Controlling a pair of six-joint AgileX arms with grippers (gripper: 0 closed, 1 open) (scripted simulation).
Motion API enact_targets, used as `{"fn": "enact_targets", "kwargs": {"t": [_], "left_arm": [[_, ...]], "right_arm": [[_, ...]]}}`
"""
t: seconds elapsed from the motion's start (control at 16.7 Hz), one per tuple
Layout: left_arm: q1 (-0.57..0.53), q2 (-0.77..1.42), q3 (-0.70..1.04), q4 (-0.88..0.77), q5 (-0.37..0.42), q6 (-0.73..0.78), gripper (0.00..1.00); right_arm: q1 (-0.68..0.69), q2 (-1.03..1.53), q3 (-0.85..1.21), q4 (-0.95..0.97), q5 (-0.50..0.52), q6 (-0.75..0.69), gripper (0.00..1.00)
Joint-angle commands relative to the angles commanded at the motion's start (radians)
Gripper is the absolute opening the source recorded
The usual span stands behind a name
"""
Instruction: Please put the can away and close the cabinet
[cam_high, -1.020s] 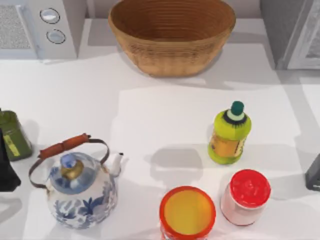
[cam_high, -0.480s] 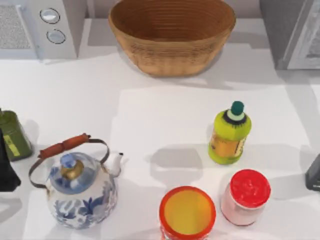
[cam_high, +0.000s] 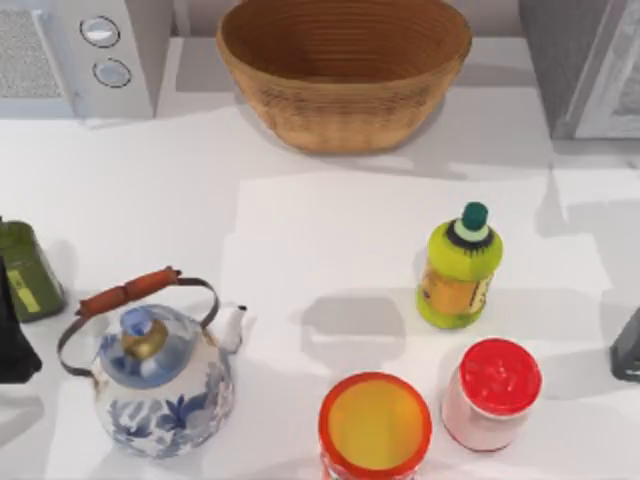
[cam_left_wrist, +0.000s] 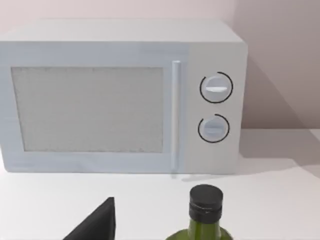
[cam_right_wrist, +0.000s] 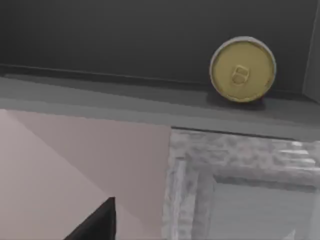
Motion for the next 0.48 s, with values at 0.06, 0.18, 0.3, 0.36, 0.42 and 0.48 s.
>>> {"fn": "enact_targets", "kwargs": {"t": [0.06,0.18,0.3,0.36,0.42,0.48], "left_arm": [[0.0,0.0,0.0,0.0,0.0,0.0,1.0],[0.0,0.0,0.0,0.0,0.0,0.0,1.0],[0.0,0.0,0.0,0.0,0.0,0.0,1.0],[0.0,0.0,0.0,0.0,0.0,0.0,1.0],[0.0,0.0,0.0,0.0,0.0,0.0,1.0],[0.0,0.0,0.0,0.0,0.0,0.0,1.0]], "right_arm": [[-0.002,-0.091,-0.13,0.029,-0.006,0.001,1.0],[-0.003,-0.262,-0.375,0.079,-0.014,0.007,1.0],[-0.003,-0.414,-0.588,0.118,-0.019,0.017,1.0],[-0.003,-0.479,-0.681,0.134,-0.02,0.023,1.0],[-0.003,-0.536,-0.765,0.147,-0.02,0.031,1.0],[-0.003,-0.587,-0.838,0.157,-0.019,0.038,1.0]]}}
